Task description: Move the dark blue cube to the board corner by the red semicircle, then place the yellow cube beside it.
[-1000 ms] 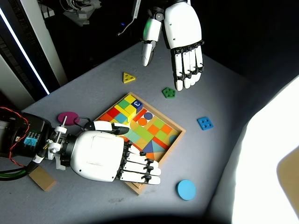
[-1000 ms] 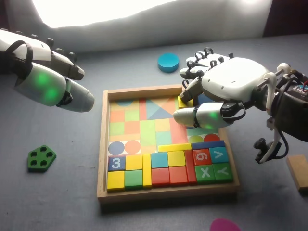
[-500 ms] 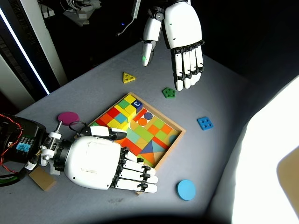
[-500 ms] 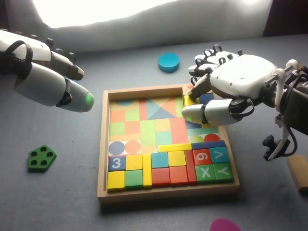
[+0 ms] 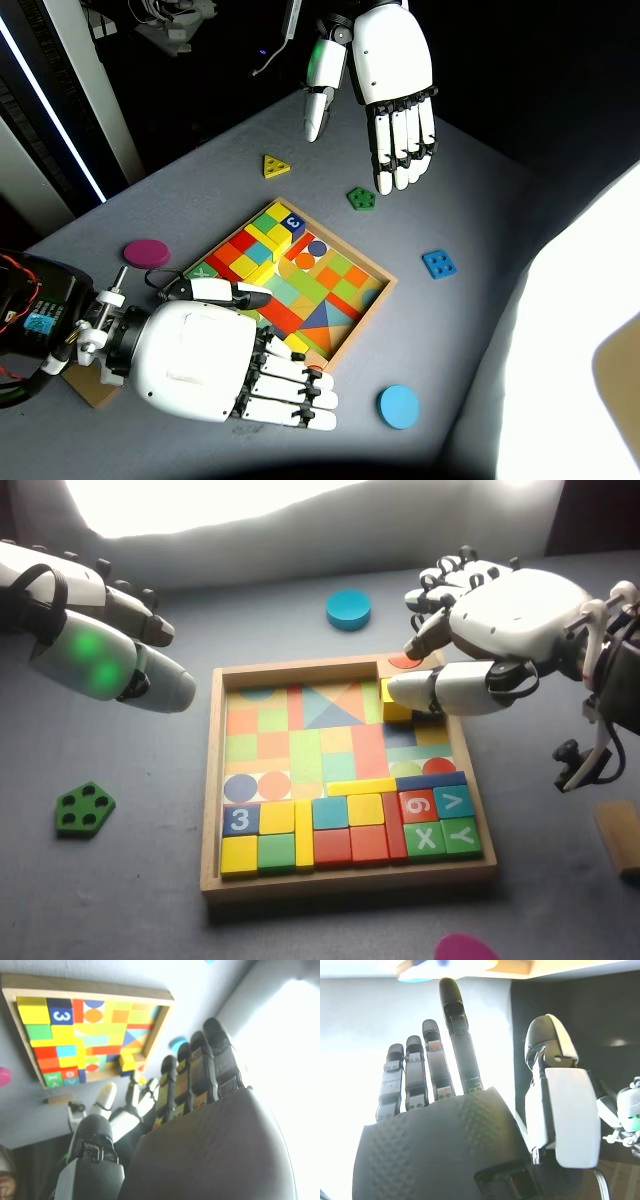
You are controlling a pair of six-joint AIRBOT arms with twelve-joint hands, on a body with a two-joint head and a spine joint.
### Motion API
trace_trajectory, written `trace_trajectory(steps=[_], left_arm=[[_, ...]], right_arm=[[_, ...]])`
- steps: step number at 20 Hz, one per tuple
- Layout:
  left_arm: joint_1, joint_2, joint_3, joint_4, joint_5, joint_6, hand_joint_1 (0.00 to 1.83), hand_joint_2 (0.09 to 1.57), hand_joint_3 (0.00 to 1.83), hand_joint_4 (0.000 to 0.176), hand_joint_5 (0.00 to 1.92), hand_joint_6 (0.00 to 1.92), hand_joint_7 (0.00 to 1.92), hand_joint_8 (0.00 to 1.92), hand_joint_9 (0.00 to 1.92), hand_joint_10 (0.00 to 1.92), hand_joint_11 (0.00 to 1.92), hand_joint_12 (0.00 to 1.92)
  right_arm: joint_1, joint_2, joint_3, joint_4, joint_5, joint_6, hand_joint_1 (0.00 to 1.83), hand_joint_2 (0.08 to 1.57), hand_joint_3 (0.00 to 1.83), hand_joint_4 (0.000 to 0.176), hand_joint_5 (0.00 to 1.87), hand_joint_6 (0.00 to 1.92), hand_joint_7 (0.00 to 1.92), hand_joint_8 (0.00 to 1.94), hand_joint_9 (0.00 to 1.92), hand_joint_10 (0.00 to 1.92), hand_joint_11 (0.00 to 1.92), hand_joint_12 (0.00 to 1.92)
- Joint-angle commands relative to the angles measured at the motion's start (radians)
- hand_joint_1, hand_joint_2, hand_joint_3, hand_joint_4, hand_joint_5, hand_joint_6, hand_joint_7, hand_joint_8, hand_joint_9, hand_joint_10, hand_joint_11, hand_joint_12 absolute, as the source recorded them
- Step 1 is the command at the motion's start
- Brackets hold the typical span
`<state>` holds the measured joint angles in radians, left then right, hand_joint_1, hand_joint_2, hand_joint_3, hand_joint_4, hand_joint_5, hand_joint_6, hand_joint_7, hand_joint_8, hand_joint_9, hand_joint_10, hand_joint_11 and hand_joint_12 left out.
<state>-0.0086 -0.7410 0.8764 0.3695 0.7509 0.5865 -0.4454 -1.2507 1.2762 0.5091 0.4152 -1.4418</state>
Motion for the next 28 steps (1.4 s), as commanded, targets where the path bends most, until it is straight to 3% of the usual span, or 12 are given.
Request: trace_trajectory(steps=[1, 7, 11, 14, 16, 18, 19, 21, 23, 24, 26, 28], left_arm=[[-0.013, 0.004, 0.001, 0.026, -0.067, 0.001, 0.0, 1.2, 0.0, 0.018, 0.12, 0.0, 0.11, 0.0, 0.11, 0.0, 0.0, 0.46], [-0.015, 0.004, 0.002, 0.026, -0.067, 0.001, 0.0, 1.21, 0.0, 0.017, 0.14, 0.0, 0.13, 0.0, 0.12, 0.0, 0.0, 0.48], [-0.02, 0.005, 0.003, 0.026, -0.067, 0.002, 0.0, 1.21, 0.0, 0.012, 0.15, 0.0, 0.15, 0.0, 0.15, 0.01, 0.0, 0.57], [-0.02, 0.005, 0.005, 0.026, -0.067, 0.01, 0.0, 1.22, 0.0, 0.017, 0.21, 0.02, 0.25, 0.02, 0.27, 0.03, 0.0, 0.82], [-0.019, 0.005, 0.006, 0.026, -0.067, 0.014, 0.0, 1.23, 0.0, 0.017, 0.28, 0.02, 0.39, 0.02, 0.43, 0.05, 0.0, 1.15], [-0.019, 0.005, 0.006, 0.026, -0.067, 0.014, 0.0, 1.25, 0.0, 0.0, 0.46, 0.04, 0.62, 0.04, 0.65, 0.1, 0.12, 1.36], [-0.019, 0.005, 0.006, 0.026, -0.067, 0.014, 0.01, 1.26, 0.0, 0.0, 0.63, 0.04, 0.8, 0.07, 0.79, 0.22, 0.24, 1.44], [-0.019, 0.005, 0.004, 0.026, -0.067, 0.016, 0.06, 1.27, 0.0, 0.0, 0.85, 0.03, 0.97, 0.13, 0.75, 0.68, 0.36, 1.48], [-0.017, 0.005, 0.005, 0.026, -0.067, 0.016, 0.07, 1.26, 0.0, 0.0, 1.08, 0.16, 0.94, 0.77, 0.74, 1.22, 0.44, 1.67], [-0.017, 0.005, 0.007, 0.026, -0.067, 0.016, 0.06, 1.27, 0.0, 0.0, 1.02, 0.38, 0.94, 0.94, 0.78, 1.36, 0.5, 1.74], [-0.017, 0.005, 0.008, 0.026, -0.067, 0.016, 0.01, 1.29, 0.0, 0.0, 0.88, 0.85, 0.99, 1.18, 0.9, 1.56, 0.63, 1.87], [-0.018, 0.005, 0.01, 0.026, -0.067, 0.016, 0.0, 1.29, 0.0, 0.0, 0.79, 1.09, 0.97, 1.31, 0.89, 1.65, 0.67, 1.92]], right_arm=[[0.02, 0.011, 0.003, -0.015, 0.118, 0.002, 0.0, 1.19, 0.0, 0.0, 0.73, 0.0, 0.19, 0.0, 0.02, 0.0, 0.0, 0.0], [0.066, 0.051, -0.001, -0.015, 0.092, 0.002, 0.0, 1.19, 0.0, 0.0, 0.7, 0.0, 0.21, 0.01, 0.04, 0.01, 0.0, 0.0], [0.084, 0.133, -0.054, -0.033, 0.055, 0.004, 0.0, 1.19, 0.0, 0.0, 0.6, 0.0, 0.25, 0.02, 0.07, 0.02, 0.03, 0.02], [0.092, 0.222, -0.13, -0.066, 0.048, 0.004, 0.0, 1.2, 0.0, 0.0, 0.64, 0.01, 0.38, 0.01, 0.21, 0.04, 0.0, 0.64], [0.119, 0.269, -0.168, -0.072, 0.019, -0.003, 0.0, 1.2, 0.0, 0.0, 0.66, 0.01, 0.52, 0.04, 0.4, 0.1, 0.0, 1.14], [0.141, 0.313, -0.201, -0.072, -0.009, -0.009, 0.01, 1.22, 0.0, 0.0, 0.78, 0.04, 0.81, 0.07, 0.68, 0.44, 0.15, 1.55], [0.143, 0.341, -0.221, -0.072, -0.023, -0.01, 0.04, 1.22, 0.0, 0.0, 0.93, 0.1, 1.0, 0.18, 0.74, 0.9, 0.33, 1.68], [0.145, 0.4, -0.272, -0.072, -0.039, -0.038, 0.03, 1.23, 0.0, 0.0, 1.05, 0.3, 1.03, 0.63, 0.79, 1.27, 0.51, 1.78], [0.161, 0.436, -0.301, -0.072, -0.055, -0.047, 0.03, 1.24, 0.0, 0.0, 0.92, 0.79, 1.0, 0.91, 0.86, 1.42, 0.59, 1.88], [0.177, 0.464, -0.322, -0.072, -0.075, -0.046, 0.01, 1.25, 0.0, 0.0, 0.87, 1.02, 1.01, 0.99, 0.89, 1.45, 0.6, 1.89], [0.199, 0.494, -0.346, -0.072, -0.097, -0.046, 0.0, 1.25, 0.0, 0.0, 0.85, 1.16, 1.08, 1.1, 0.97, 1.5, 0.69, 1.88], [0.226, 0.526, -0.373, -0.072, -0.106, -0.042, 0.0, 1.26, 0.0, 0.0, 0.86, 1.24, 1.09, 1.14, 1.04, 1.52, 0.77, 1.9]])
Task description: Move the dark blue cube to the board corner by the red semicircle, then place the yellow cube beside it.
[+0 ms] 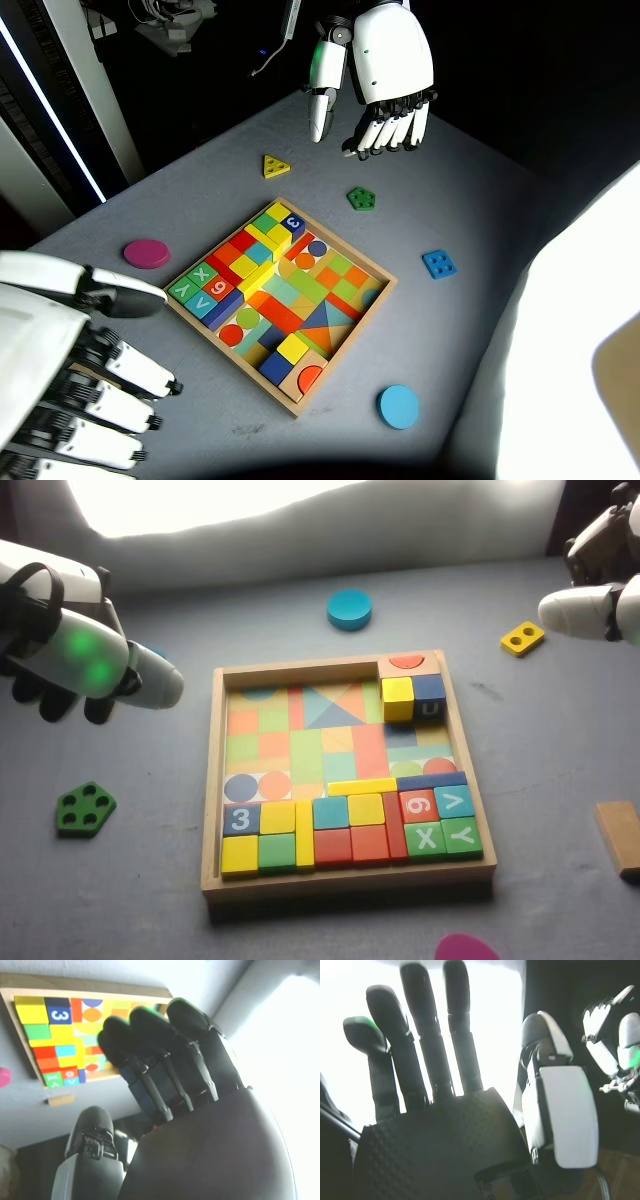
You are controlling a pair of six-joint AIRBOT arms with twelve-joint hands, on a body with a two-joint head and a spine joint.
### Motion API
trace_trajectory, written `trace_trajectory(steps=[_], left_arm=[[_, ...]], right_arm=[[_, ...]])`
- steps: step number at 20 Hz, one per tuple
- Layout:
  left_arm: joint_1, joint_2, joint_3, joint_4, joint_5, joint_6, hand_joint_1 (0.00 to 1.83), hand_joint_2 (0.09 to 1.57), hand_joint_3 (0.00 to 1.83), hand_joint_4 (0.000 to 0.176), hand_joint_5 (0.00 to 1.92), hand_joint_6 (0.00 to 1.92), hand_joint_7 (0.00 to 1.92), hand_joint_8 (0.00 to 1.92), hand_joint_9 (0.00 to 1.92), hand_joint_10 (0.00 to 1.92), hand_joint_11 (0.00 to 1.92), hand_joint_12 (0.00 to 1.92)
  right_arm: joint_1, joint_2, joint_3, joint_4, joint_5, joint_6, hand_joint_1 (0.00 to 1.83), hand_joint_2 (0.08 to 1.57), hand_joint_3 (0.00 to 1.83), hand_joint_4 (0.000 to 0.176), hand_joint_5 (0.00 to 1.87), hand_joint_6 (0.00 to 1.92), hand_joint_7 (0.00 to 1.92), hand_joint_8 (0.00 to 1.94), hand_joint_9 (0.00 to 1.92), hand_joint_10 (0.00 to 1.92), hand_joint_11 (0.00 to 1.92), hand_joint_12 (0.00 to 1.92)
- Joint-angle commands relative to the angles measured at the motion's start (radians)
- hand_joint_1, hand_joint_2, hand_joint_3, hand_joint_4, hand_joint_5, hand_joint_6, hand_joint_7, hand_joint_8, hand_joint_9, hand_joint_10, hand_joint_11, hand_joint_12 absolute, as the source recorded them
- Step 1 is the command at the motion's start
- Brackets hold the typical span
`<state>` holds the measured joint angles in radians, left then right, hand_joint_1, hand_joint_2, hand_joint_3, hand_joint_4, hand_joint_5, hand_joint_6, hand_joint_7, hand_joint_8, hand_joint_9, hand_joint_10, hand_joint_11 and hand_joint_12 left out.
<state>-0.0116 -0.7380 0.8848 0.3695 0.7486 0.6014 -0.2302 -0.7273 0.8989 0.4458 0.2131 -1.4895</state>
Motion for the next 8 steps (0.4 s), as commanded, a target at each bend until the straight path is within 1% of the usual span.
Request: trace_trajectory(steps=[1, 2, 3, 4, 5, 6, 7, 8], left_arm=[[-0.016, 0.001, 0.001, 0.026, -0.065, 0.001, 0.0, 1.29, 0.0, 0.0, 0.77, 1.14, 0.96, 1.34, 0.89, 1.66, 0.7, 1.92], [-0.019, 0.001, 0.002, 0.026, -0.065, 0.001, 0.0, 1.3, 0.0, 0.0, 0.76, 1.17, 0.94, 1.32, 0.87, 1.64, 0.68, 1.92], [-0.021, 0.001, 0.001, 0.026, -0.065, 0.001, 0.0, 1.3, 0.0, 0.0, 0.74, 1.21, 0.94, 1.35, 0.87, 1.66, 0.7, 1.92], [-0.022, 0.001, 0.0, 0.026, -0.065, 0.001, 0.0, 1.3, 0.0, 0.0, 0.74, 1.2, 0.93, 1.35, 0.87, 1.67, 0.71, 1.92], [-0.023, 0.001, -0.002, 0.026, -0.065, 0.001, 0.0, 1.3, 0.0, 0.0, 0.75, 1.2, 0.93, 1.37, 0.87, 1.69, 0.69, 1.92], [-0.024, 0.001, -0.003, 0.026, -0.064, 0.0, 0.0, 1.29, 0.0, 0.0, 0.75, 1.22, 0.94, 1.42, 0.88, 1.74, 0.71, 1.92], [-0.024, 0.001, -0.003, 0.026, -0.063, 0.0, 0.0, 1.29, 0.0, 0.0, 0.75, 1.22, 0.93, 1.42, 0.87, 1.74, 0.72, 1.92], [-0.024, 0.001, -0.001, 0.026, -0.063, 0.0, 0.0, 1.29, 0.0, 0.0, 0.72, 1.21, 0.93, 1.42, 0.87, 1.74, 0.71, 1.92]], right_arm=[[0.036, 0.014, -0.007, -0.008, 0.082, 0.005, 0.0, 1.25, 0.0, 0.0, 0.87, 1.26, 1.1, 1.15, 1.06, 1.53, 0.81, 1.89], [0.052, 0.021, -0.012, -0.004, 0.069, 0.005, 0.0, 1.25, 0.0, 0.0, 0.86, 1.25, 1.1, 1.15, 1.05, 1.53, 0.82, 1.89], [0.069, 0.029, -0.016, 0.015, 0.05, 0.005, 0.0, 1.25, 0.0, 0.0, 0.85, 1.26, 1.1, 1.18, 1.03, 1.55, 0.78, 1.91], [0.084, 0.034, -0.017, 0.029, 0.031, 0.005, 0.0, 1.25, 0.0, 0.0, 0.85, 1.26, 1.09, 1.19, 1.03, 1.56, 0.77, 1.92], [0.088, 0.036, -0.018, 0.03, 0.025, 0.005, 0.0, 1.25, 0.0, 0.0, 0.84, 1.26, 1.1, 1.2, 1.03, 1.58, 0.81, 1.92], [0.076, 0.037, -0.019, 0.03, 0.039, 0.003, 0.0, 1.25, 0.0, 0.0, 0.83, 1.25, 1.09, 1.21, 1.02, 1.61, 0.81, 1.92], [0.073, 0.036, -0.02, 0.03, 0.044, -0.01, 0.0, 1.26, 0.0, 0.0, 0.82, 1.26, 1.05, 1.19, 0.99, 1.58, 0.78, 1.92], [0.07, 0.035, -0.02, 0.03, 0.044, -0.015, 0.0, 1.26, 0.0, 0.0, 0.82, 1.25, 1.06, 1.19, 1.0, 1.58, 0.78, 1.92]])
